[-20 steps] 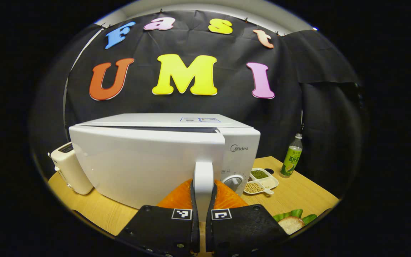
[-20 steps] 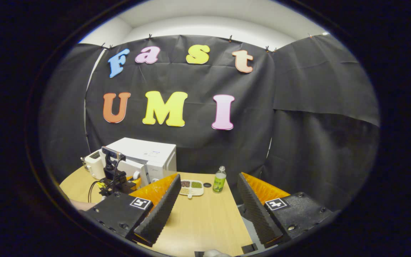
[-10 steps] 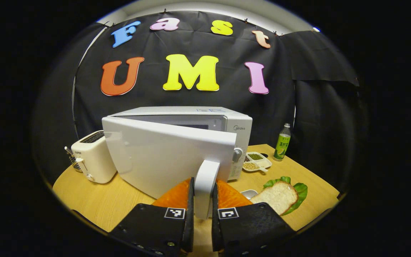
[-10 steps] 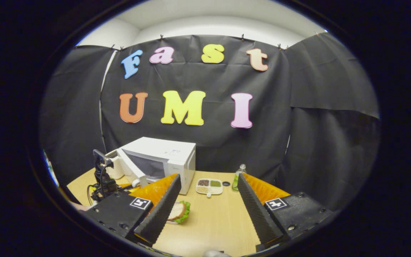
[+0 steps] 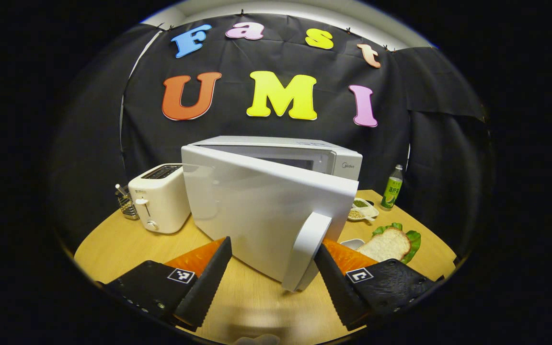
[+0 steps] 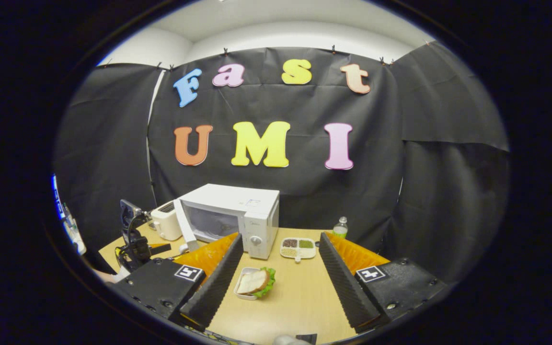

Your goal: Open the microwave oven with the left hand, put the food in, and close the microwave oven.

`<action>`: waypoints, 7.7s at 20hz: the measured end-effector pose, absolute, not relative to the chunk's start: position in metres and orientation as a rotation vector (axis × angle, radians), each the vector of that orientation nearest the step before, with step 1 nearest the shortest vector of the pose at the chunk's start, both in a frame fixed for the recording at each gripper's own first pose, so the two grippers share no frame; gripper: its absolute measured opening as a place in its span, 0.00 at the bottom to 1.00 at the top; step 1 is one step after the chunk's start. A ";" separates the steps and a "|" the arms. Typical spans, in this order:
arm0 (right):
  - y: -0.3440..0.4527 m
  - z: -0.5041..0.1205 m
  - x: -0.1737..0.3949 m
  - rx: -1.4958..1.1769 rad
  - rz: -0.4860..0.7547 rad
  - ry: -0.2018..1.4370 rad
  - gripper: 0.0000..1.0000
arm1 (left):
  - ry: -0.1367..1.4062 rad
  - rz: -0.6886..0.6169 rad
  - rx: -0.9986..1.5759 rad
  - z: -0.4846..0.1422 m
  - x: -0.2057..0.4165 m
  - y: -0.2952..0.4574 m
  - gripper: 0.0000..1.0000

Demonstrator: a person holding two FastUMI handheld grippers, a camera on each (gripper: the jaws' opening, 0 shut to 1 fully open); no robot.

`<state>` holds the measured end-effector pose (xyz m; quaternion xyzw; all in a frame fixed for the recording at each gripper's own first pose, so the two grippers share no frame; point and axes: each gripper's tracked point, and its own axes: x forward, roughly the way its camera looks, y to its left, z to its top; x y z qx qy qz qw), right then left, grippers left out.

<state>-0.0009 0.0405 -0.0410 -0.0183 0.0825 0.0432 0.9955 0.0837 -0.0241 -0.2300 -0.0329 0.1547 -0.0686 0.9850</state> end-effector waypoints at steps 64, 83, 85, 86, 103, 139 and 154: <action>0.115 -0.270 0.168 0.708 0.534 1.008 0.38 | 0.344 0.244 -0.029 -0.119 -0.053 0.032 0.97; 0.312 -0.227 0.308 1.069 0.179 0.406 0.37 | 0.336 -0.048 0.039 -0.115 -0.015 0.107 0.97; 0.325 -0.237 0.331 1.086 0.126 0.359 0.37 | 0.337 -0.039 0.030 -0.119 -0.015 0.115 0.97; 0.331 -0.239 0.342 1.100 0.105 0.328 0.37 | 0.338 -0.034 0.029 -0.120 -0.015 0.118 0.97; 0.323 -0.306 0.407 0.635 -0.157 0.273 0.51 | 0.365 0.033 0.027 -0.135 -0.013 0.148 0.97; 0.074 -0.028 0.144 -0.006 -0.087 0.103 0.97 | 0.152 0.054 0.043 -0.078 0.007 0.189 0.97; 0.041 -0.023 0.100 -0.007 -0.131 0.155 0.97 | 0.202 0.100 0.106 -0.135 0.022 0.225 0.00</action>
